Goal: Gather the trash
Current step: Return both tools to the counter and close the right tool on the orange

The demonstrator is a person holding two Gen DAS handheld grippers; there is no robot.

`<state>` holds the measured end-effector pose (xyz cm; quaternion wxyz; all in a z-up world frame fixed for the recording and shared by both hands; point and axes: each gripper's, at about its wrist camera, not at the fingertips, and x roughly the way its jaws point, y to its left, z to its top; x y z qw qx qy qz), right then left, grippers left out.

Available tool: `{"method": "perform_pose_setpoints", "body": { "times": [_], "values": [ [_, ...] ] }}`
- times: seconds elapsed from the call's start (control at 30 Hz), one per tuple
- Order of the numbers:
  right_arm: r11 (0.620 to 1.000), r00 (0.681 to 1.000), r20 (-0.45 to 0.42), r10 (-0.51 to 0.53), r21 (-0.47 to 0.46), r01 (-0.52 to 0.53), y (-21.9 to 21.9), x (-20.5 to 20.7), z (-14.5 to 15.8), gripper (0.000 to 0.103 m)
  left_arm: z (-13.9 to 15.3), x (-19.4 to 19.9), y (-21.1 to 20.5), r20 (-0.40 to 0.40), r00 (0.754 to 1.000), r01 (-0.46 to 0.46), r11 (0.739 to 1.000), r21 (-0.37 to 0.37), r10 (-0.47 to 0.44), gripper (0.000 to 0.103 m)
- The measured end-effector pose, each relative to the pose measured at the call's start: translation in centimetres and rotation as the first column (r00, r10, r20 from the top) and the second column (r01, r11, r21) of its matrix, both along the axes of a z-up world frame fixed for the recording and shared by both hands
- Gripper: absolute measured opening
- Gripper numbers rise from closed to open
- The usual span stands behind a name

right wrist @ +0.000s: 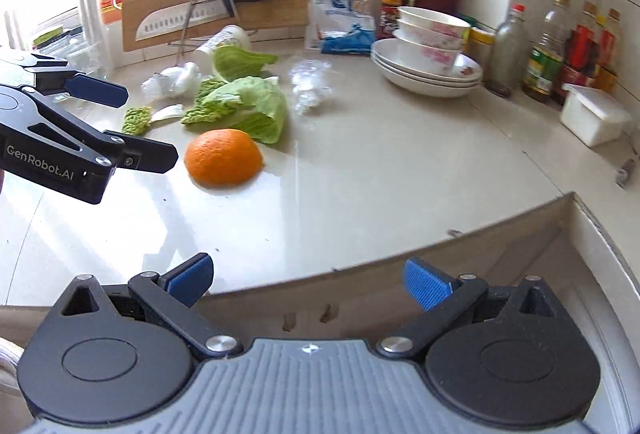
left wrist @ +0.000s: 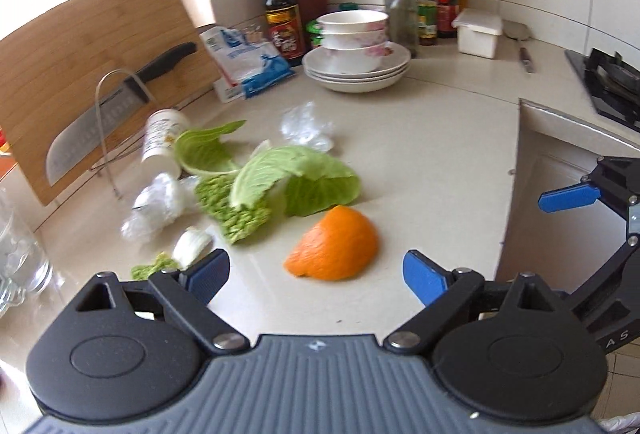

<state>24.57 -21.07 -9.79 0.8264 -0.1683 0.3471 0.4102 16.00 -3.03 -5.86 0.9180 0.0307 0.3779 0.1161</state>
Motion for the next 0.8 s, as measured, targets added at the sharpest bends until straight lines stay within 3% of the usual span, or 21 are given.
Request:
{"method": "perform_pose_setpoints", "body": {
  "times": [0.17, 0.4, 0.8],
  "values": [
    [0.996, 0.996, -0.024, 0.084, -0.029, -0.085, 4.4, 0.4, -1.9, 0.103, -0.4, -1.1, 3.3, -0.013, 0.996, -0.086, 0.996, 0.006, 0.086, 0.094],
    [0.99, 0.991, -0.024, 0.131, -0.047, -0.132, 7.2, 0.7, -3.0, 0.103, -0.8, -1.5, 6.4, -0.031, 0.988, -0.148, 0.989, 0.008, 0.148, 0.094],
    [0.996, 0.996, 0.01, 0.088, 0.004, -0.088, 10.4, 2.8, -3.6, 0.103, -1.8, 1.0, 10.1, -0.039, 0.994, -0.098, 0.995, 0.005, 0.098, 0.094]
  ]
}}
